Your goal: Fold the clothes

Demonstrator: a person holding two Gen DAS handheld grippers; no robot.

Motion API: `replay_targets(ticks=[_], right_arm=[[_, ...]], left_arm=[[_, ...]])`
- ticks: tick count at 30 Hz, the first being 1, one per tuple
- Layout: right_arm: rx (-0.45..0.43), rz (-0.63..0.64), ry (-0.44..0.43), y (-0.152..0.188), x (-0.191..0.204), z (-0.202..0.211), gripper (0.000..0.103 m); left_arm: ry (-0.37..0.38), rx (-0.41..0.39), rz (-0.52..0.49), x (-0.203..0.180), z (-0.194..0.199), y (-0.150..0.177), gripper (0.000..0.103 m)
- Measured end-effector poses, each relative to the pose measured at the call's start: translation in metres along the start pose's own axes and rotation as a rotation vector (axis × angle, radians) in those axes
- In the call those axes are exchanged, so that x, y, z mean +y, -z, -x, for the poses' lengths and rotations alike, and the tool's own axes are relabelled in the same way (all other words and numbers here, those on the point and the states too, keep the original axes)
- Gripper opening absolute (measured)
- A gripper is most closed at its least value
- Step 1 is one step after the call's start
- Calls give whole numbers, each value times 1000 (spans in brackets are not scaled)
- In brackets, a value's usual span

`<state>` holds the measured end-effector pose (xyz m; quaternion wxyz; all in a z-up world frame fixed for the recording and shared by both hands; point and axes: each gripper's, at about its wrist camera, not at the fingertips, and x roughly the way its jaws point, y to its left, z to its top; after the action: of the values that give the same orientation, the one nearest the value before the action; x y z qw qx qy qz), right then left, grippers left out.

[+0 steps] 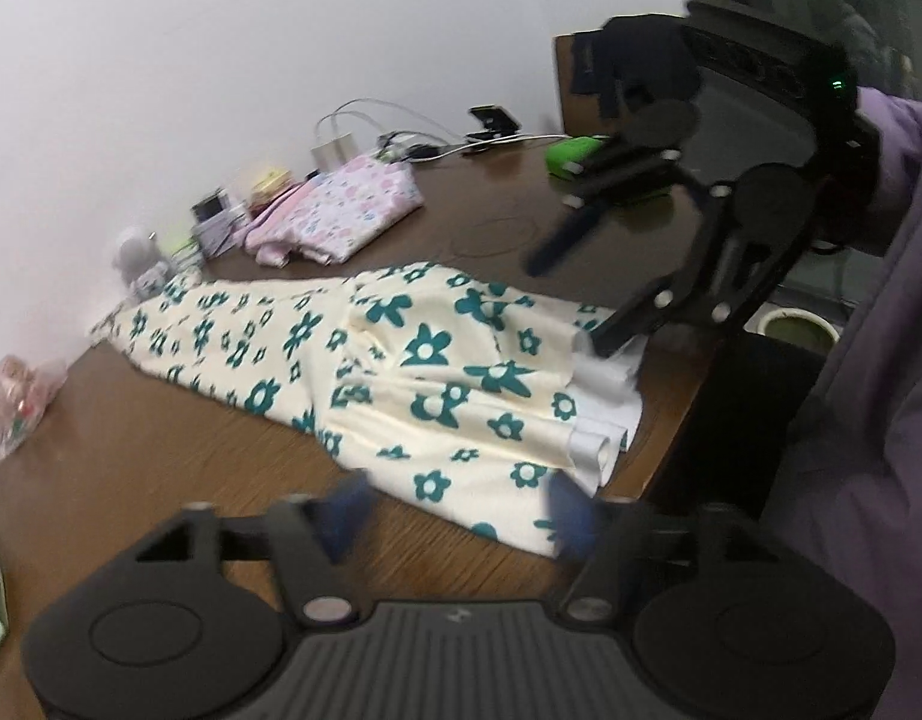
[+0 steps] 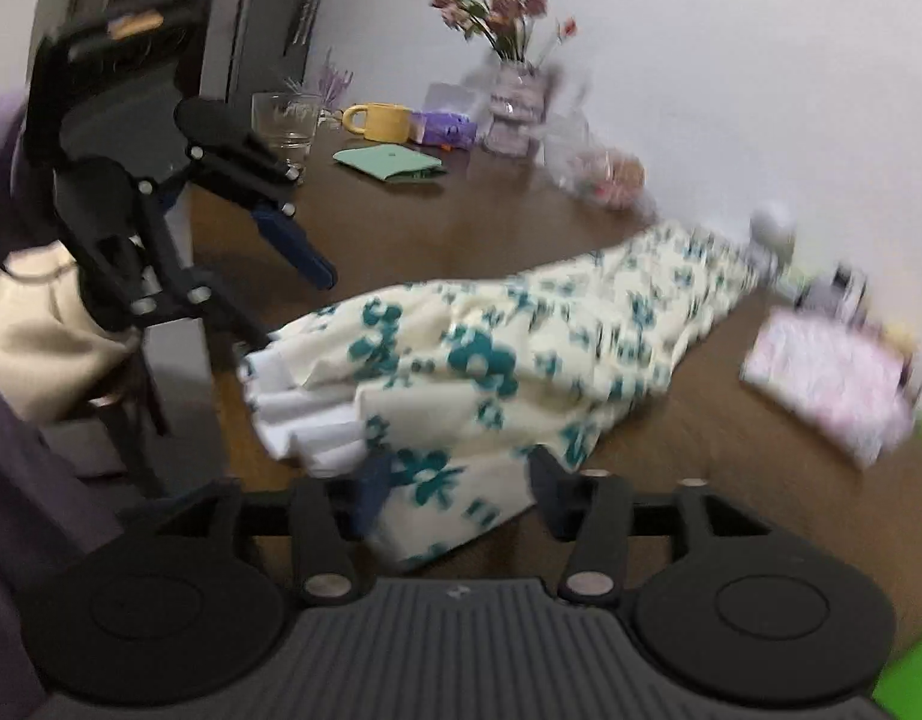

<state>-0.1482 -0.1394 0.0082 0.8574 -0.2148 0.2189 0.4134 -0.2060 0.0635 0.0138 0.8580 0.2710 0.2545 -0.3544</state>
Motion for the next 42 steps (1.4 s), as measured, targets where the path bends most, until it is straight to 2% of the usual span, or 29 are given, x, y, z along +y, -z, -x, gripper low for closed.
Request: replay_targets(ticks=[1,4,5,6,7,8,10,13,16,20,23,26,28,30,33,34,36,37,38,39,40,41,42], right_arm=[[1,0,-8,-2,-1,-2,73],[5,1,-31,-7,-3,-10,73],[6,1,-39,-8,-4,-12,73],[7,2,-47,-10,-4,-14,67],[9,2,-55,-12,-5,-17,61],[10,2,-63,-13,-6,-19,48],[12,3,-78,-17,-7,-24,26],[16,4,-102,-22,-9,-31,17],[29,-30,-145,-19,-8,-25,7],[20,-122,-258,-1,6,6,4],[-31,-206,-301,1,5,26,3],[-122,-297,-304,-19,-22,33,3],[-159,-349,-268,-40,-47,23,2],[-185,-402,-227,-61,-74,9,2],[-115,-575,-107,-78,-119,-37,3],[-75,-643,-59,-77,-132,-54,6],[20,-786,46,-68,-156,-90,9],[39,-807,69,-65,-158,-97,9],[41,-799,73,-64,-155,-96,10],[44,-791,78,-62,-152,-96,14],[46,-783,83,-61,-148,-95,31],[48,-775,88,-59,-145,-95,40],[51,-767,93,-58,-142,-95,49]], left_arm=[[10,-4,-14,0,-2,-1,73],[43,-15,-42,0,-10,-8,73],[66,-14,-47,1,-12,-10,65],[88,-13,-53,2,-15,-12,57],[114,-12,-45,5,-18,-13,40],[141,-10,-27,8,-20,-14,29],[189,-9,6,14,-25,-15,22],[223,-10,50,17,-25,-12,12],[280,-31,139,17,-17,-5,8],[338,-115,227,28,0,-6,1],[381,-179,293,36,13,-6,1],[424,-242,358,45,26,-6,1],[401,-292,409,73,21,-21,1],[340,-314,513,115,2,-38,1],[195,-231,727,164,-44,-46,1],[153,-180,799,171,-62,-42,5],[65,-77,942,186,-96,-33,8],[36,-62,979,189,-102,-29,8],[18,-81,987,188,-96,-24,9],[1,-101,995,187,-90,-19,12],[-16,-120,1003,186,-85,-14,22],[-34,-139,1011,186,-79,-9,35],[-51,-159,1018,185,-74,-5,40]])
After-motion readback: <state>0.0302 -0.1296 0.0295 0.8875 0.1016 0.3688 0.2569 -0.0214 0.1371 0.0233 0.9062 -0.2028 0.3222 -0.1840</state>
